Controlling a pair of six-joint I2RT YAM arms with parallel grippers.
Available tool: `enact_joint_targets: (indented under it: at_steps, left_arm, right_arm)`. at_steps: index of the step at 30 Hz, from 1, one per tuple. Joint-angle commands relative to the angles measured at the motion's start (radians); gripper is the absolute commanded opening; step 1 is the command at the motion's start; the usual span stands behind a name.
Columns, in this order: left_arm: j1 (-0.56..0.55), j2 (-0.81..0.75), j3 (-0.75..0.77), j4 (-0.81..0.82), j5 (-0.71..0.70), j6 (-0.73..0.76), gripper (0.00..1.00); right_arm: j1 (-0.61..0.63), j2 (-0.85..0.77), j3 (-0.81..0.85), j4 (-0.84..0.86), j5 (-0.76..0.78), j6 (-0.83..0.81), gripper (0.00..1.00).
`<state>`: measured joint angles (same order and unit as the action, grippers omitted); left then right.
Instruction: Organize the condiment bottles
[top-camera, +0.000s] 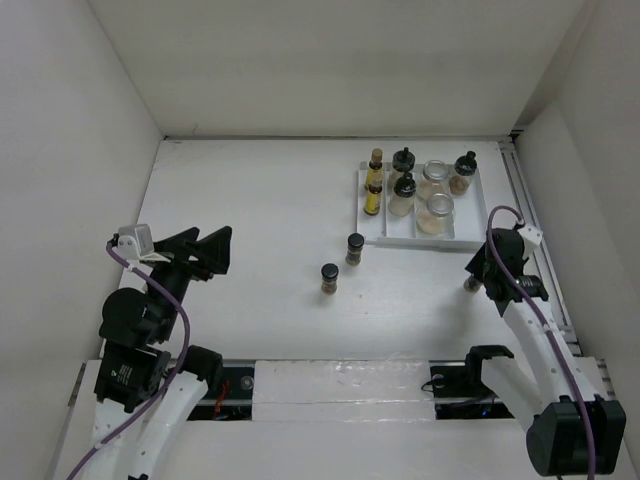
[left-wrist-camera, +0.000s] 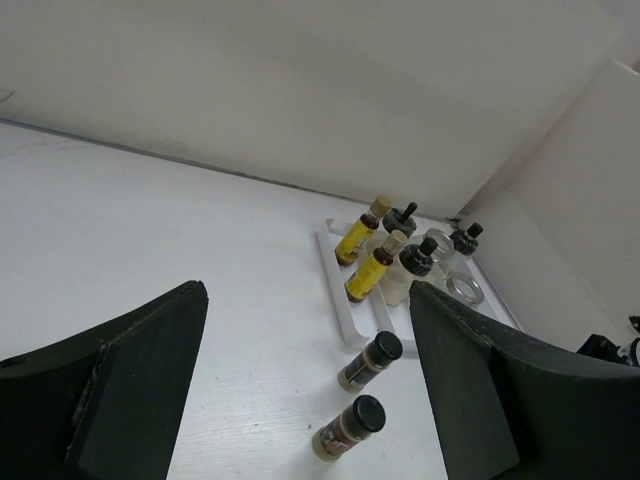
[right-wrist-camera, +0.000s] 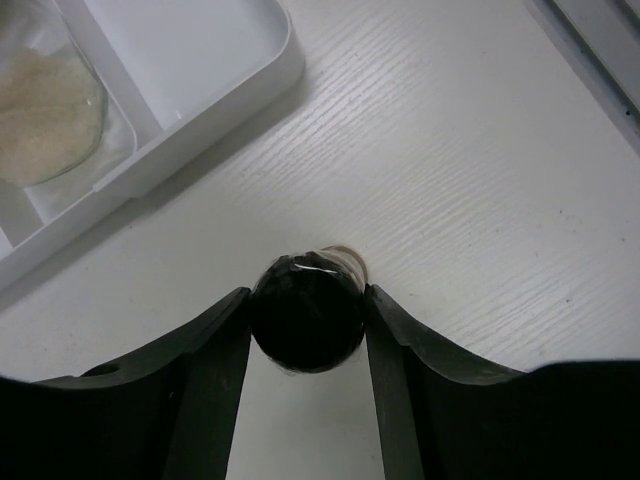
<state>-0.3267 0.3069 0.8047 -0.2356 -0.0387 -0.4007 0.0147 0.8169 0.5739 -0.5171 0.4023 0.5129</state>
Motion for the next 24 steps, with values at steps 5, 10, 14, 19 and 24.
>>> enact_joint_targets:
  at_steps: [5, 10, 14, 19, 24]
  left_arm:
    - [0.002, -0.020, 0.034, 0.022, -0.021, 0.013, 0.78]
    - [-0.008, -0.011, 0.034, 0.022, -0.032, 0.013, 0.78]
    - [-0.008, 0.007, 0.034, 0.013, -0.023, 0.013, 0.78]
    - [-0.008, 0.035, 0.034, 0.013, 0.003, 0.013, 0.76]
    - [-0.008, 0.057, 0.025, 0.022, 0.003, 0.013, 0.76]
  right_arm:
    - [0.034, 0.065, 0.018, -0.008, 0.013, 0.029, 0.47]
    - [0.094, 0.051, 0.090, -0.009, 0.035, -0.016, 0.35]
    - [0.162, 0.001, 0.202, -0.029, 0.032, -0.063, 0.32]
    - [0.272, 0.037, 0.294, 0.061, -0.043, -0.085, 0.32]
    - [0.392, 0.244, 0.394, 0.202, -0.053, -0.155, 0.32]
